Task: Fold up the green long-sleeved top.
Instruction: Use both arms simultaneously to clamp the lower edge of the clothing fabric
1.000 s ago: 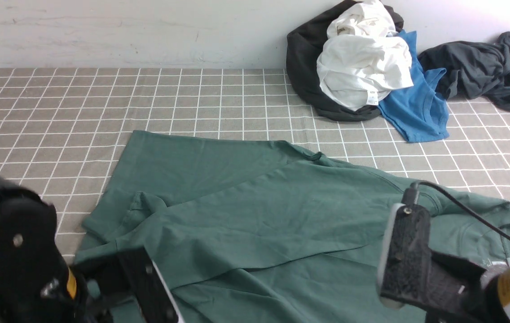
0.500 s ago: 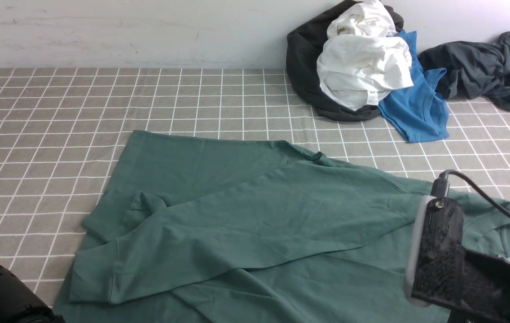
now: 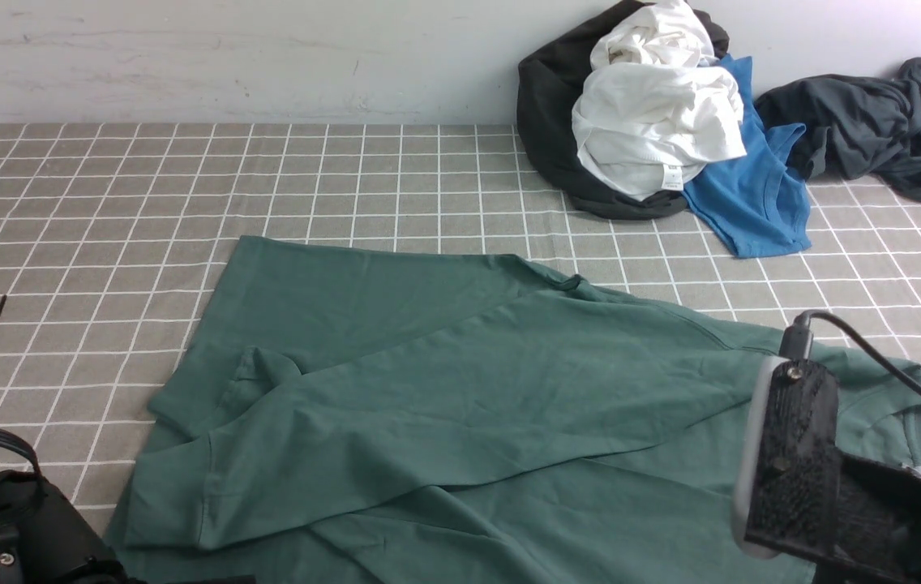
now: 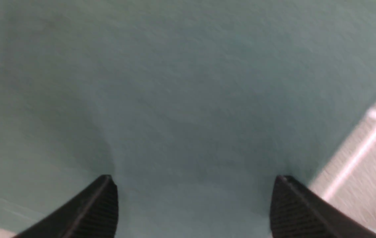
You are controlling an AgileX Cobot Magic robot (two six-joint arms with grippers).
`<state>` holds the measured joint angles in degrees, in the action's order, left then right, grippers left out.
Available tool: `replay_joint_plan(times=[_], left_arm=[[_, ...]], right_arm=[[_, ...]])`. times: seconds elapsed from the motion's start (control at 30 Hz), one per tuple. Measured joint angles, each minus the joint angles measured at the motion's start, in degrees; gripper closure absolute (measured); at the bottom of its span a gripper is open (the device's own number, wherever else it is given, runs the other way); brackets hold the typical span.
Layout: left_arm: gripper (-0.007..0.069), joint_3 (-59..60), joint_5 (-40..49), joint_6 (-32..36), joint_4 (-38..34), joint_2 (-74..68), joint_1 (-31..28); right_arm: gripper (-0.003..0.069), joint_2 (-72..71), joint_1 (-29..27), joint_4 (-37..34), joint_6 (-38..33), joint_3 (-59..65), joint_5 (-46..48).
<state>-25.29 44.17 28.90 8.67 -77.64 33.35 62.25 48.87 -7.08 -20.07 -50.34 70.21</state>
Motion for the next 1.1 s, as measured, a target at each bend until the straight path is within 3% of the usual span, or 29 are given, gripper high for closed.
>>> replay_joint_plan(times=[0.2, 0.4, 0.67, 1.1], left_arm=[[0.0052, 0.2, 6.7, 4.1, -0.7, 3.1, 0.1], [0.0052, 1.3, 0.4, 5.9, 2.2, 1.2, 0.1], [0.0052, 0.5, 0.7, 6.1, 2.7, -1.4, 0.1], [0.0060, -2.1, -2.2, -1.5, 5.8, -3.0, 0.1]], right_arm=[[0.0617, 0.0, 0.0, 0.0, 0.0, 0.0, 0.1], [0.0617, 0.0, 0.0, 0.4, 0.0, 0.0, 0.1], [0.0617, 0.0, 0.0, 1.0, 0.0, 0.1, 0.2], [0.0617, 0.0, 0.0, 2.4, 0.2, 0.1, 0.5]])
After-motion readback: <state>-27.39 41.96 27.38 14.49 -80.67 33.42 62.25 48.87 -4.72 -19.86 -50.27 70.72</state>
